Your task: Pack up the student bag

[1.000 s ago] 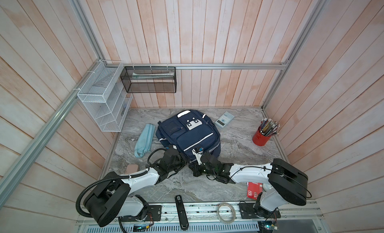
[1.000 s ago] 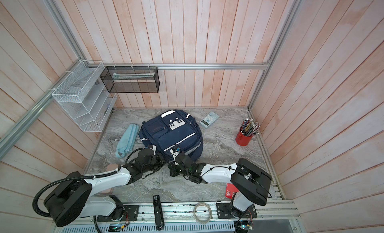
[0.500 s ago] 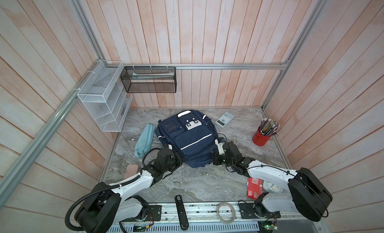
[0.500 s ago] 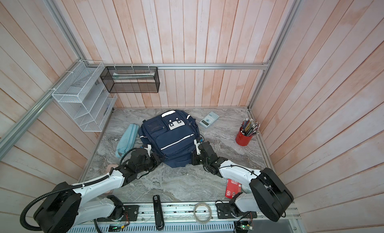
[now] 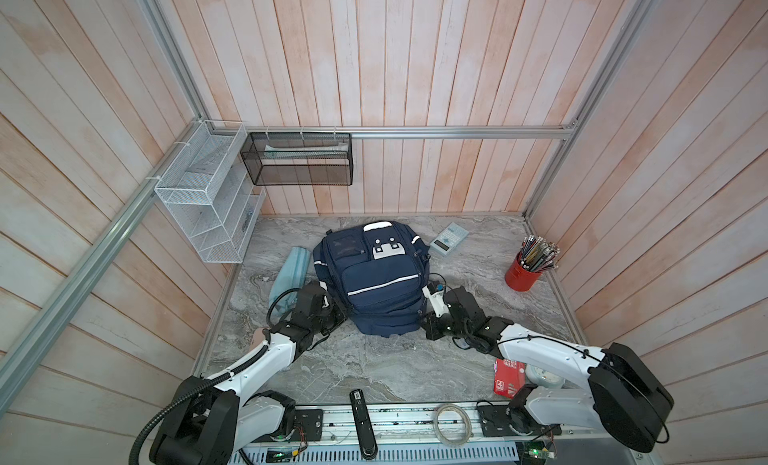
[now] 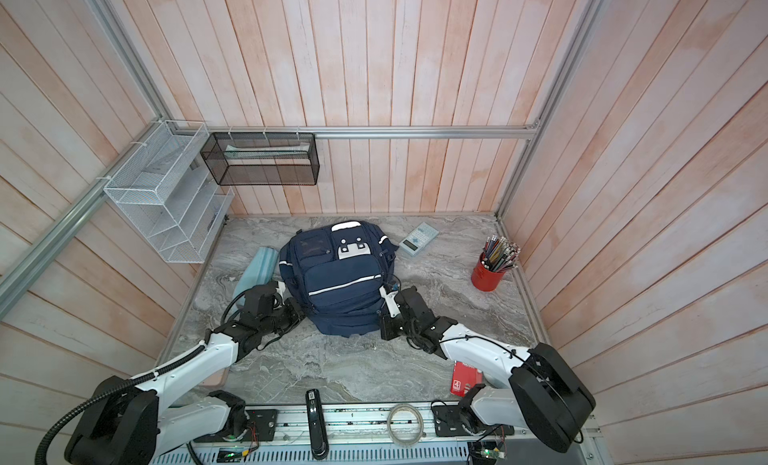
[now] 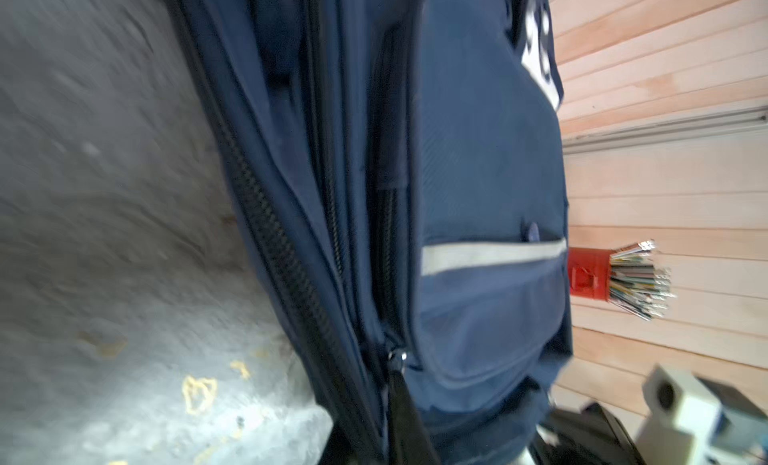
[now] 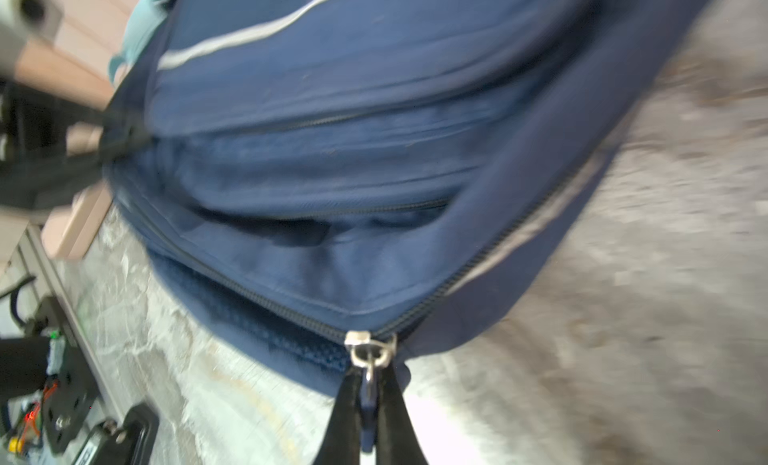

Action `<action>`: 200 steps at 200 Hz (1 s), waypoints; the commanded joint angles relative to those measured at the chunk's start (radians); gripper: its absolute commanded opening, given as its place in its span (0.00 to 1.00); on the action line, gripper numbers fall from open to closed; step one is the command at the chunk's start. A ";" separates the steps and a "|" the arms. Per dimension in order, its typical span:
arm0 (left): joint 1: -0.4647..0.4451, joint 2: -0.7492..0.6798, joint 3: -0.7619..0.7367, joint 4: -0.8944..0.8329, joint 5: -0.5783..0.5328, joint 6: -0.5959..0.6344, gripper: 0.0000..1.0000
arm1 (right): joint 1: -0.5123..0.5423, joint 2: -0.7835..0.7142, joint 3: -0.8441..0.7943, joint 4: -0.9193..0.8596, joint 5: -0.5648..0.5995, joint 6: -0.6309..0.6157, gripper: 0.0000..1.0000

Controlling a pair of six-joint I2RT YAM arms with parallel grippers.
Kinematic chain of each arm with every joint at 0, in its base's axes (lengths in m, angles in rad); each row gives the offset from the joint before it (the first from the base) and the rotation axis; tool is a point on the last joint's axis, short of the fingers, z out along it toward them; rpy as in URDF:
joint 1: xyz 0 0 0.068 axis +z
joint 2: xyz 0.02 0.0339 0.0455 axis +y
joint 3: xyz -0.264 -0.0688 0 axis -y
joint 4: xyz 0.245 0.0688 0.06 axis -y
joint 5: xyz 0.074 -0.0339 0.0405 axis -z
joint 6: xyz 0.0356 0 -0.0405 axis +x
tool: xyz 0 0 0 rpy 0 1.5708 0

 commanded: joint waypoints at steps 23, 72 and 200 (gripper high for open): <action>0.012 0.042 0.162 -0.110 -0.156 0.137 0.39 | 0.177 0.155 0.108 0.083 0.045 0.134 0.00; -0.008 -0.260 0.110 -0.341 -0.202 0.106 0.55 | 0.192 0.352 0.300 0.154 0.019 0.159 0.00; -0.290 -0.140 -0.120 0.206 -0.203 -0.265 0.61 | 0.297 0.432 0.332 0.193 0.037 0.093 0.00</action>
